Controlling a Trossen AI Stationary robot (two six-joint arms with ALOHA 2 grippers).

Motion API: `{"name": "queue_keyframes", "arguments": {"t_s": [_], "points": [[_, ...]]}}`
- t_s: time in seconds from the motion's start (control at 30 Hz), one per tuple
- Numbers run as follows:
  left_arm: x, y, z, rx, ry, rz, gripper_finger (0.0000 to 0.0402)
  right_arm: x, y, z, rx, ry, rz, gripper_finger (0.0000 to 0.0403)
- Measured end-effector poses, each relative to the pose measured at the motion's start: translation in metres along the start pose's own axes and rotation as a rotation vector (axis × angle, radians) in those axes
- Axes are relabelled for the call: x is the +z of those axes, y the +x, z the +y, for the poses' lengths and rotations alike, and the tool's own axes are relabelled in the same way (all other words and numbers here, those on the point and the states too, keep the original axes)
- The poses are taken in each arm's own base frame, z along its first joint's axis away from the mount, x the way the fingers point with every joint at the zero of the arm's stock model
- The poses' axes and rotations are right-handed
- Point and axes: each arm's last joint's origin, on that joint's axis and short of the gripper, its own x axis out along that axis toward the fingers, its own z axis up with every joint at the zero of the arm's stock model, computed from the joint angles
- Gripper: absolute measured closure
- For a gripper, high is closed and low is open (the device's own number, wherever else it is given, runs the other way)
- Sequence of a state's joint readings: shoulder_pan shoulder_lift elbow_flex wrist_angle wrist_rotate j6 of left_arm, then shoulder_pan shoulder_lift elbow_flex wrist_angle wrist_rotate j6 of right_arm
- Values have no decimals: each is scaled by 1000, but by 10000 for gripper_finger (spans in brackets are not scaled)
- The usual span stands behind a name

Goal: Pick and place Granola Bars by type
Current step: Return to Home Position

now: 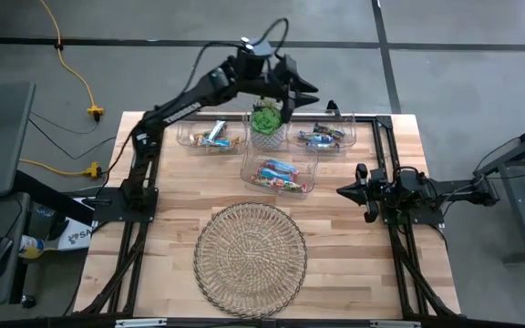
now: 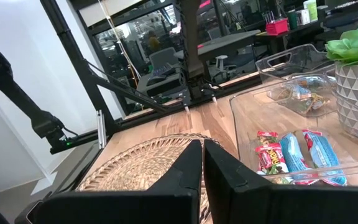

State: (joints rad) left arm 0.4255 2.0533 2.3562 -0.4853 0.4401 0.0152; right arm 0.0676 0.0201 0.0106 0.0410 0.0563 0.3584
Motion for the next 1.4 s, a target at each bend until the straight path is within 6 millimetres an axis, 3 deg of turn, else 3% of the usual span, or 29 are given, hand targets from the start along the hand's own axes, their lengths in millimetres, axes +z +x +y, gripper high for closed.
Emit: {"name": "queue_keyframes", "arguments": {"t_s": [0.47,0.83,1.2,1.4], "points": [[52,-87,-43,-1,-66,-30,254,0,0,0,0,0,0,402],[85,-149,-106,36,-13,-132,254,0,0,0,0,0,0,402],[90,-198,-154,162,-27,-123,254,0,0,0,0,0,0,402],[88,-231,-169,197,-8,-153,254,0,0,0,0,0,0,402]]}}
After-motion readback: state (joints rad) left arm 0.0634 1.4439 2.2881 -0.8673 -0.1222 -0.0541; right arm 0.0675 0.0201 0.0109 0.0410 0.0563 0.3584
